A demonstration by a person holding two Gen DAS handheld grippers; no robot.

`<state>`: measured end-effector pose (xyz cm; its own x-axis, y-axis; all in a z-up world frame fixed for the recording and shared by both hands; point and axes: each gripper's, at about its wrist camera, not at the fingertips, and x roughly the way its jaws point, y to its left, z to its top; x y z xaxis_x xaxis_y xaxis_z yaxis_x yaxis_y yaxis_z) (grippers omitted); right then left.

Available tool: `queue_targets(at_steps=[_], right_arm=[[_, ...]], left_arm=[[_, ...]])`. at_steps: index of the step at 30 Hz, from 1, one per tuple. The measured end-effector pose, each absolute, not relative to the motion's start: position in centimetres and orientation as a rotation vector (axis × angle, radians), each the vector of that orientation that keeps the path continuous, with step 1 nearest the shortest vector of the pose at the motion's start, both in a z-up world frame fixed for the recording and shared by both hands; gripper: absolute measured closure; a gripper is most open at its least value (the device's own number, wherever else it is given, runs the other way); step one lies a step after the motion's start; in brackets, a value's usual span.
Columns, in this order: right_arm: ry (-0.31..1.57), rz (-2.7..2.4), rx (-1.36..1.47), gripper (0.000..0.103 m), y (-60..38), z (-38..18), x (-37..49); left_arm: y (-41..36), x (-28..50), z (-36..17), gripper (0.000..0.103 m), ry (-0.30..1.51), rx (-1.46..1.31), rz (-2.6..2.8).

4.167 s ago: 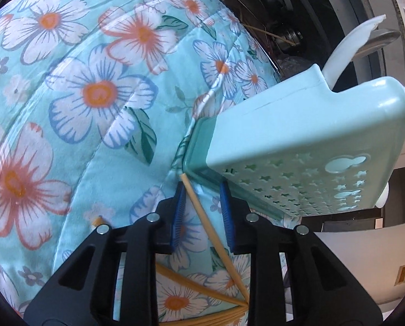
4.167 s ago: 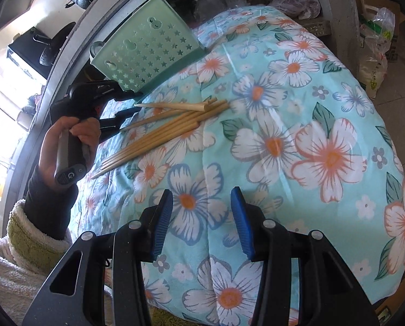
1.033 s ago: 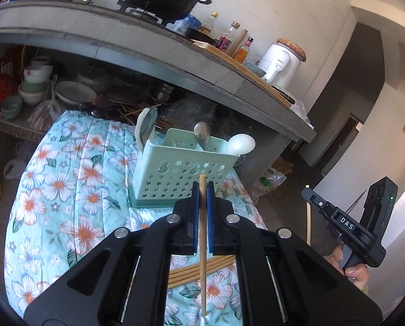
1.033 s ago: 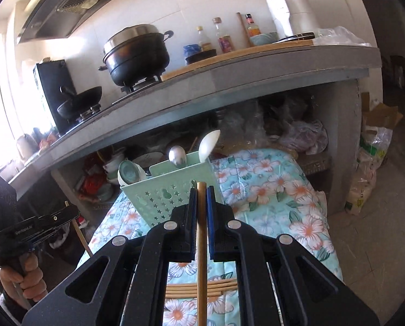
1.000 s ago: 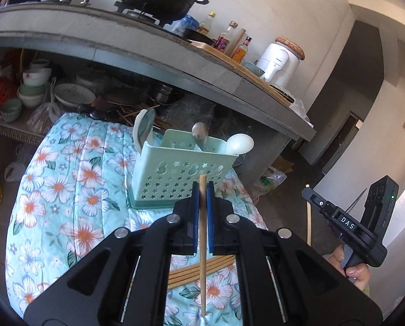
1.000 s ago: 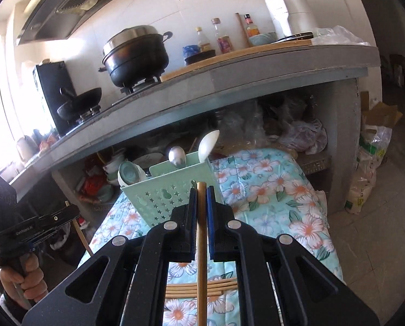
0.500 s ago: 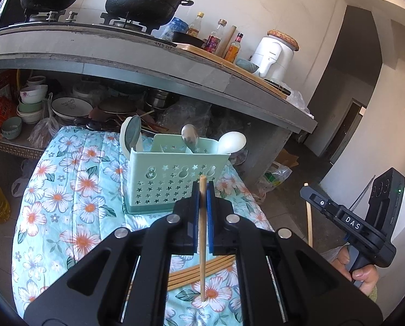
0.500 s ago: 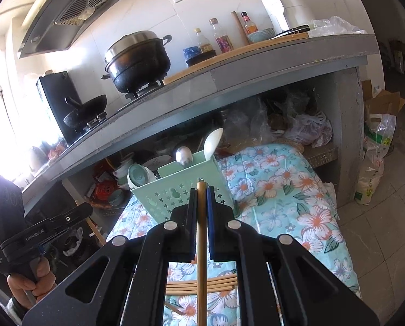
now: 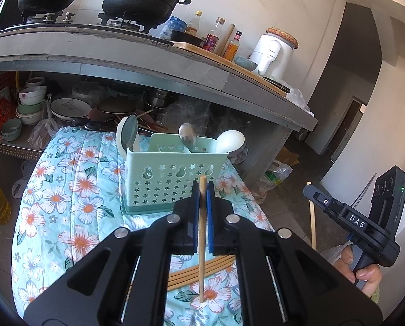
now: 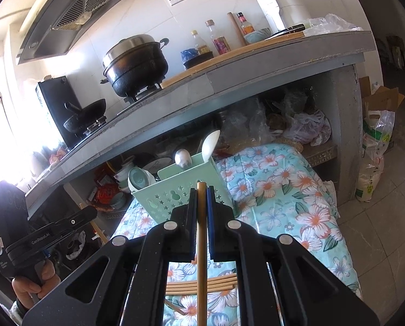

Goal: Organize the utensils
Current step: 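Carry both held chopsticks upright toward the green holder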

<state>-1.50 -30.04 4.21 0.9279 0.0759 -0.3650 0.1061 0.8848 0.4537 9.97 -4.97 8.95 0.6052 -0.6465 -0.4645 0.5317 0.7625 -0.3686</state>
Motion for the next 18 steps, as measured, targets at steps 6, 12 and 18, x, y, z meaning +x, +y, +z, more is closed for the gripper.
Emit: queue_targets(at_steps=[6,12,18], right_arm=[[0.389,-0.016,0.491,0.096,-30.01,4.17,-1.48],[0.392,-0.015,0.492,0.096,-30.02,4.15,-1.46],[0.395,-0.015,0.496,0.096,-29.82,4.02,-1.44]], left_arm=[[-5.11,10.0,8.98,0.099,0.617,-0.203,-0.687],[-5.11,10.08,8.92,0.099,0.619,-0.205,-0.687],[-5.1,10.13,8.93,0.099,0.619,-0.205,-0.688]])
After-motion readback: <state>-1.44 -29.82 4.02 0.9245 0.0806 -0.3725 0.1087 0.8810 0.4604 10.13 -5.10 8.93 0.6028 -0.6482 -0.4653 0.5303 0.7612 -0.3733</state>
